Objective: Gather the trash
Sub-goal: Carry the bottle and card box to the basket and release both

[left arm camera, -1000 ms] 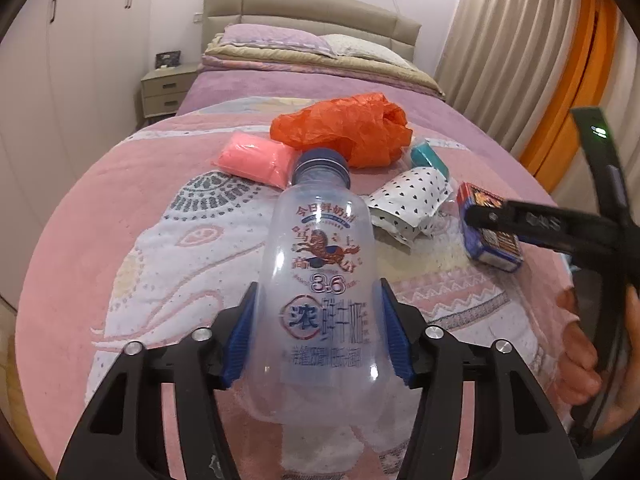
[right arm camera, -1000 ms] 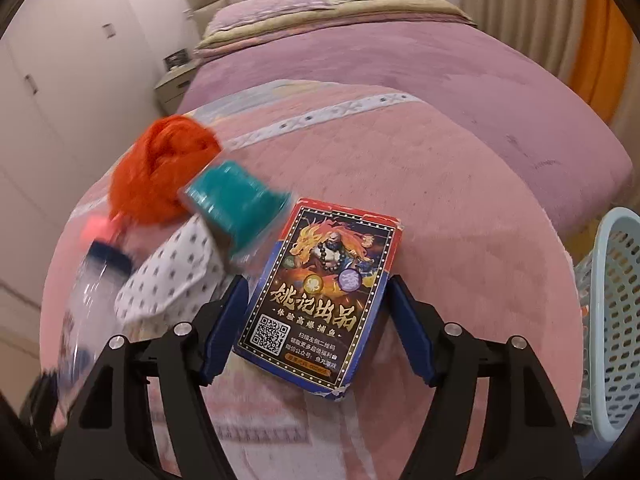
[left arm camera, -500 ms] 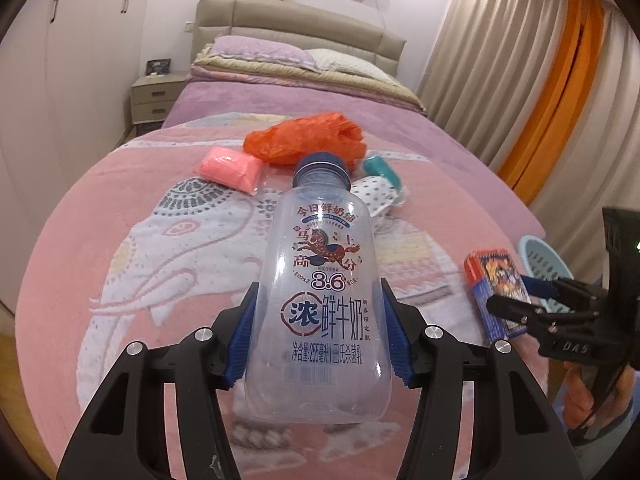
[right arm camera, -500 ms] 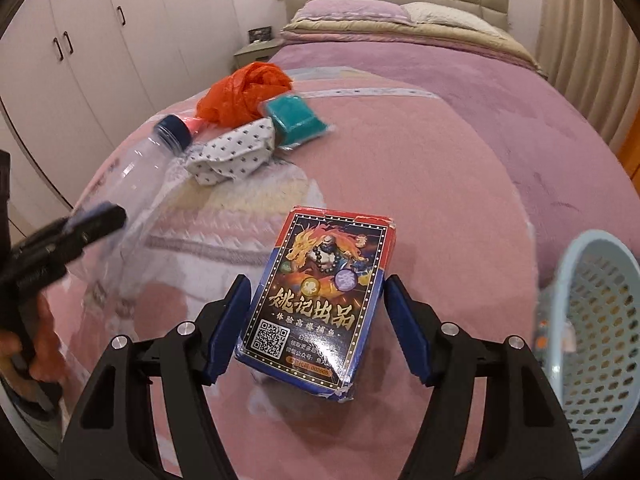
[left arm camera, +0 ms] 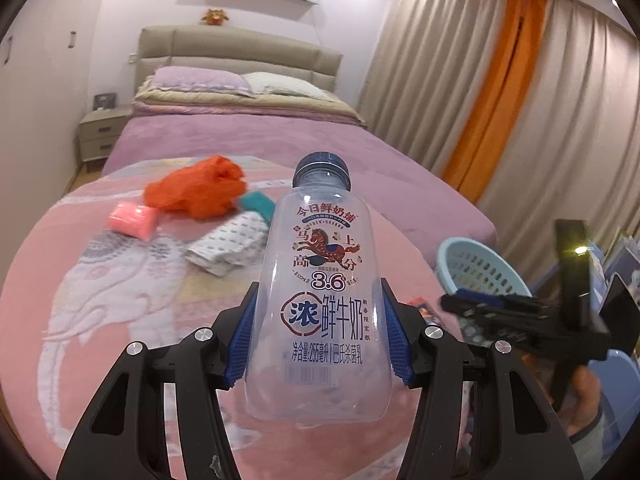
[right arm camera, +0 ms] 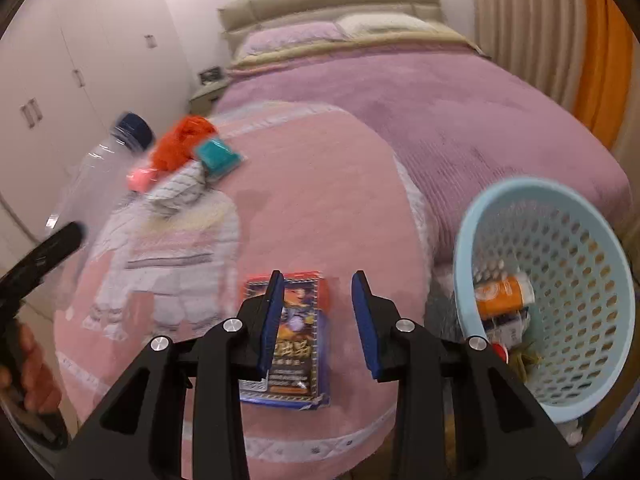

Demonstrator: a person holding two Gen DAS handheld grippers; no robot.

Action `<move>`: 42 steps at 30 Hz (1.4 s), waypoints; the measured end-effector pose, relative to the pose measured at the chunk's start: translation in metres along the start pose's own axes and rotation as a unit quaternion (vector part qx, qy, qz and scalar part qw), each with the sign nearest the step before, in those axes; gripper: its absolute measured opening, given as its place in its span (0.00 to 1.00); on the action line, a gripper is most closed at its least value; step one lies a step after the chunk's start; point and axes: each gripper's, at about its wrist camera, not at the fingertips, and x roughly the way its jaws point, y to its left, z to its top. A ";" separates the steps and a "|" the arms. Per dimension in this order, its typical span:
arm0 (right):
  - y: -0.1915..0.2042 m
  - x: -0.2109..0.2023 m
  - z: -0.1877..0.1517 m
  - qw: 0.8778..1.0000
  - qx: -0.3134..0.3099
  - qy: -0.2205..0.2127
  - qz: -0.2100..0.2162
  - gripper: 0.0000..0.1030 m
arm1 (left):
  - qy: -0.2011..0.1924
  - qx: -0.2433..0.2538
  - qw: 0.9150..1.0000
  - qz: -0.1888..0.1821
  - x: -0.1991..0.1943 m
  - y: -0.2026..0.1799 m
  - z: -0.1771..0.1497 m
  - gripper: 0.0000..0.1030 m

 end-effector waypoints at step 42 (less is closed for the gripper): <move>-0.152 -0.107 -0.002 0.971 0.179 -0.118 -0.106 0.56 | 0.060 0.059 0.983 -0.165 0.101 -0.163 0.052 0.52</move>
